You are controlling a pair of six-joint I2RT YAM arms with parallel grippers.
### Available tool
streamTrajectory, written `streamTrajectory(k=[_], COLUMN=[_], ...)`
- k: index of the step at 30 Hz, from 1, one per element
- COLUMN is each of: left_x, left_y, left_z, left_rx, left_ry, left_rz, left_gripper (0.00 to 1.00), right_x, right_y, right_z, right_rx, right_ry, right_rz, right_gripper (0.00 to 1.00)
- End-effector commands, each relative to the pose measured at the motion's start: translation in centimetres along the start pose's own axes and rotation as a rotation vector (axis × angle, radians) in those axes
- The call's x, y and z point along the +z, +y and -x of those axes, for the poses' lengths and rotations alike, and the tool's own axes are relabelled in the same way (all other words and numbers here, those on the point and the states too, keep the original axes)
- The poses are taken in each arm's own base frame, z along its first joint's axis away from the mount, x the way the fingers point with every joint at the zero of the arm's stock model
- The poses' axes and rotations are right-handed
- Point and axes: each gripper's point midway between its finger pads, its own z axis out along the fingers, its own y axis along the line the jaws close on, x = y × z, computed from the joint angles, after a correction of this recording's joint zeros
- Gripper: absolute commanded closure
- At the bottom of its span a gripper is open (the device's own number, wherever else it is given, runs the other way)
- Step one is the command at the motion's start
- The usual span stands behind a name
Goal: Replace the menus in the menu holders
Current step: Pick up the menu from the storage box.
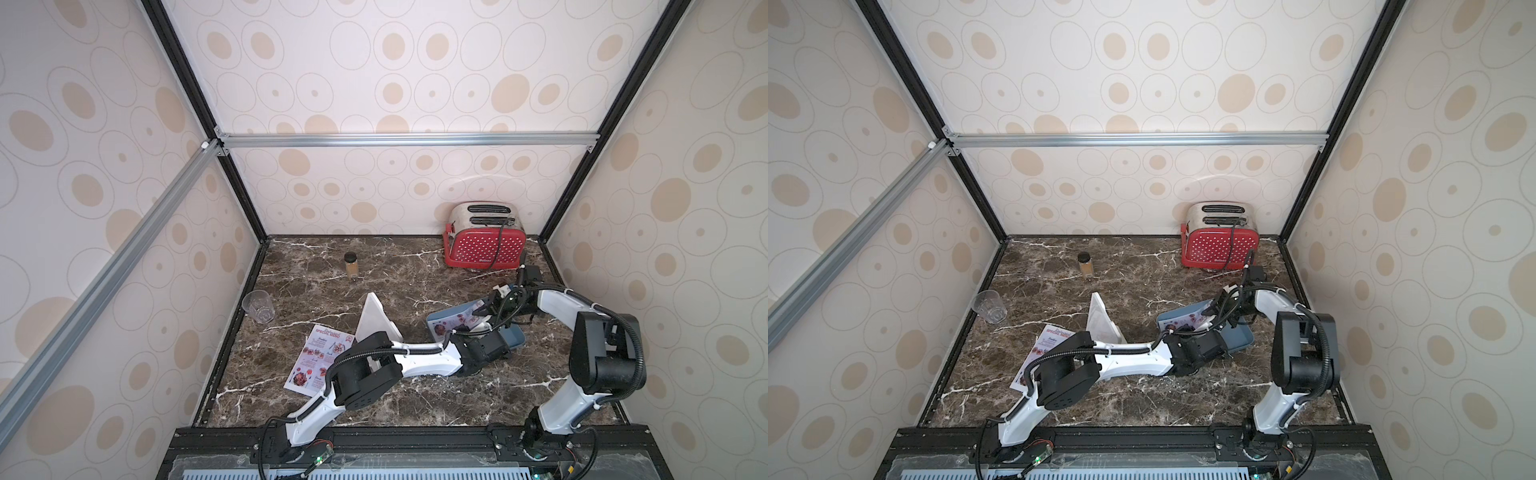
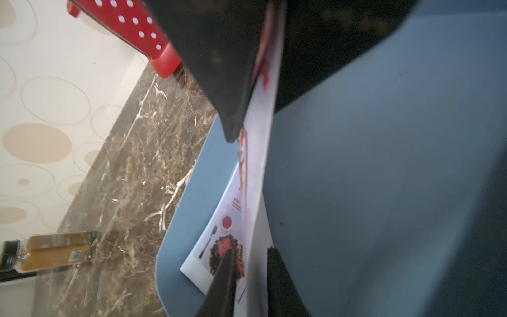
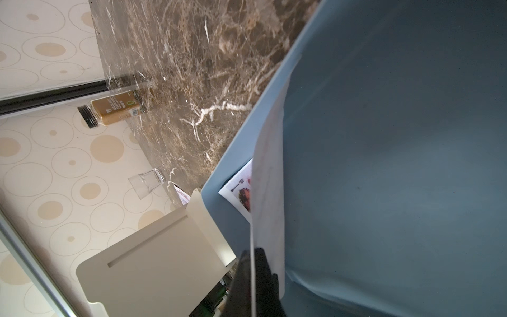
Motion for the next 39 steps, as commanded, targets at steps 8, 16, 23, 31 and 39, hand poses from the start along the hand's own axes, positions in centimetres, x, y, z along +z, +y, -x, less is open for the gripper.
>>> streamTrajectory(k=[8,16,23,31,39], left_x=[-10.9,-20.7,-22.0,-22.9,-22.3], left_y=[8.6,20.7,30.1,36.5,36.6], left_z=[7.0,6.5,1.2,-8.1,-15.5], left_rx=[-0.197,-0.552,-0.875,-1.133,-1.416], left_ry=[-0.281,-0.394,-0.342,-0.197,-0.134], left_rz=[-0.011,0.033,0.087,0.221,0.260], left_gripper=[0.16,0.07,0.07,0.05,0.05], right_x=[-3.8,-8.9,-13.9,-15.8,-13.7], right_y=[1.9,5.4,12.9,21.4,27.4], right_z=[-0.1,-2.4,-8.9,-19.0,-29.2], right_rx=[-0.108,-0.322,-0.709,-0.976,-1.165], right_ry=[-0.077,-0.199,-0.324,-0.262,-0.023], right_rz=[-0.057,-0.068,-0.088,0.041,0.196], right_gripper=[1.00,1.00,1.00,1.00,1.00])
